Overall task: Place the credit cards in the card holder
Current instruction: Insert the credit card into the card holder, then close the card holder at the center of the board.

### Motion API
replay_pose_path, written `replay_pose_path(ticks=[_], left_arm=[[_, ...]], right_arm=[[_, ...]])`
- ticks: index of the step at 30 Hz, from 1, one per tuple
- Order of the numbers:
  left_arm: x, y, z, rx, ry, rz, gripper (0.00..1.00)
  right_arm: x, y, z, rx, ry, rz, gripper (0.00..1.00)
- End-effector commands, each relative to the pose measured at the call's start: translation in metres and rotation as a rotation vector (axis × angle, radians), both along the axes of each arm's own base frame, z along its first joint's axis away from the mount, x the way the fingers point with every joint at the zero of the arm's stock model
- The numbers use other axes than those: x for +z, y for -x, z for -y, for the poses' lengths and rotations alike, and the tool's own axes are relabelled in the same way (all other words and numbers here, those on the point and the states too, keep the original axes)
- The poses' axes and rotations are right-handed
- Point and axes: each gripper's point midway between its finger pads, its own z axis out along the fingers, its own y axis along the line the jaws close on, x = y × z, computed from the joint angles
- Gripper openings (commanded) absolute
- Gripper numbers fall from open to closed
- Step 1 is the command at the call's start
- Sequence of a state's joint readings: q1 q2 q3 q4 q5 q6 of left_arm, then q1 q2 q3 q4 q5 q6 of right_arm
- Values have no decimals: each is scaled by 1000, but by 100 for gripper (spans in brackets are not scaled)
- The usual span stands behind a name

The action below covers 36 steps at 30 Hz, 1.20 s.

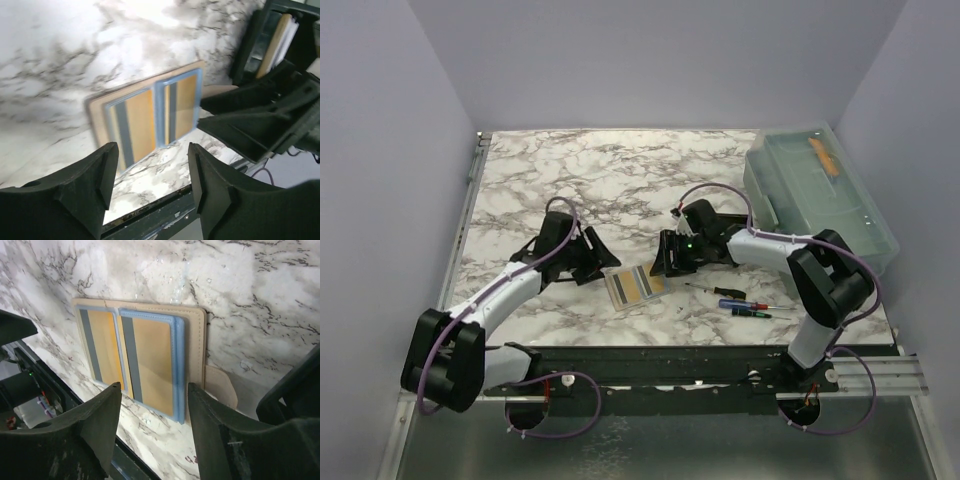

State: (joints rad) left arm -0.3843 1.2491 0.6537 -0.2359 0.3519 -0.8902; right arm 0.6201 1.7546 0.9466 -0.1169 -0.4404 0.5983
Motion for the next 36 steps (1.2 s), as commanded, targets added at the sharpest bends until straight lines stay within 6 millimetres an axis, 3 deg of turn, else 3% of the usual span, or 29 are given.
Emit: replay_pose_path(ticks=[1, 4, 7, 10, 18, 23, 30, 36], left_arm=[[-31, 28, -37, 166, -57, -158, 67], [-35, 29, -30, 150, 25, -179, 70], [-35, 27, -12, 84, 131, -194, 71], [-39, 24, -5, 59, 174, -193, 79], [-39, 21, 13, 24, 321, -196, 79], [-16, 12, 19, -7, 372, -121, 79], [31, -7, 32, -49, 455, -27, 79], [50, -18, 46, -68, 479, 22, 80]], right_arm=[[22, 0, 4, 45, 25, 63, 62], [37, -2, 9, 41, 40, 96, 69], [38, -5, 18, 23, 89, 113, 72], [27, -4, 22, 20, 117, 98, 72], [-2, 2, 14, 27, 94, 46, 71], [-5, 7, 0, 39, 21, 16, 69], [16, 17, -27, 53, -178, -25, 69], [25, 13, -35, 28, -208, -29, 69]])
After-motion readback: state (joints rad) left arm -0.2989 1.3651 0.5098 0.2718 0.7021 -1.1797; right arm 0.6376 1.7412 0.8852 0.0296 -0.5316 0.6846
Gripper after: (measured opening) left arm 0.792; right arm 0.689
